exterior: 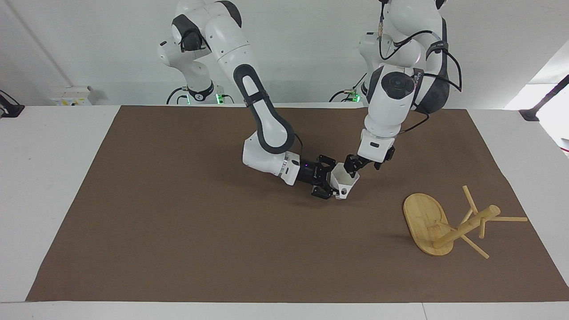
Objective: Hang cup on rack
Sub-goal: 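Carry the cup with the right gripper while the left gripper grasps it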
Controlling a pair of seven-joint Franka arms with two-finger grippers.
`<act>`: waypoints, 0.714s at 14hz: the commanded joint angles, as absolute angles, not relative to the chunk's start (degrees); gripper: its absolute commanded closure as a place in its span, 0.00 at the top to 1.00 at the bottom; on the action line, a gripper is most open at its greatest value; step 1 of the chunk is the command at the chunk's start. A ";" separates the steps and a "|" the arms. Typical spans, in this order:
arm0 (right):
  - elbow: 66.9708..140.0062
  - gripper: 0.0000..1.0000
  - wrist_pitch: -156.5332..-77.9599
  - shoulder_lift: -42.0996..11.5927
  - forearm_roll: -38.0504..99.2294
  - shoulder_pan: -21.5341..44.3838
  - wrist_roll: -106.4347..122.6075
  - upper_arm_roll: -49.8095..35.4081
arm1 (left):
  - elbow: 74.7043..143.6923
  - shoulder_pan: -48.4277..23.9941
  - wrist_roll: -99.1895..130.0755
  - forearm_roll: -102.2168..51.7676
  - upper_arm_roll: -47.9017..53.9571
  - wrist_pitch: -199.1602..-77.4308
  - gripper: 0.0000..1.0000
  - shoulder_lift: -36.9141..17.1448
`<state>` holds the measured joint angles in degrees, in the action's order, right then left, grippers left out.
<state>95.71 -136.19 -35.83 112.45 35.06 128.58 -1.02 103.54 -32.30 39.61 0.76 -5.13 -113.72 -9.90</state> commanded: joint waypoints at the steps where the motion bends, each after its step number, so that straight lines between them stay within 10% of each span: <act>1: 96.06 0.23 -136.76 -35.68 113.73 35.33 129.46 -0.97 | 105.29 -33.49 42.18 -1.31 -5.80 -115.31 0.60 -9.40; 6: 96.06 0.23 -136.76 -35.68 113.73 35.33 129.46 -0.97 | 107.22 -33.57 43.86 -3.16 -5.71 -117.15 0.06 -8.62; 10: 96.15 0.23 -136.76 -35.68 113.73 35.24 129.55 -0.97 | 107.84 -33.49 43.94 -3.87 -5.71 -117.77 0.00 -8.35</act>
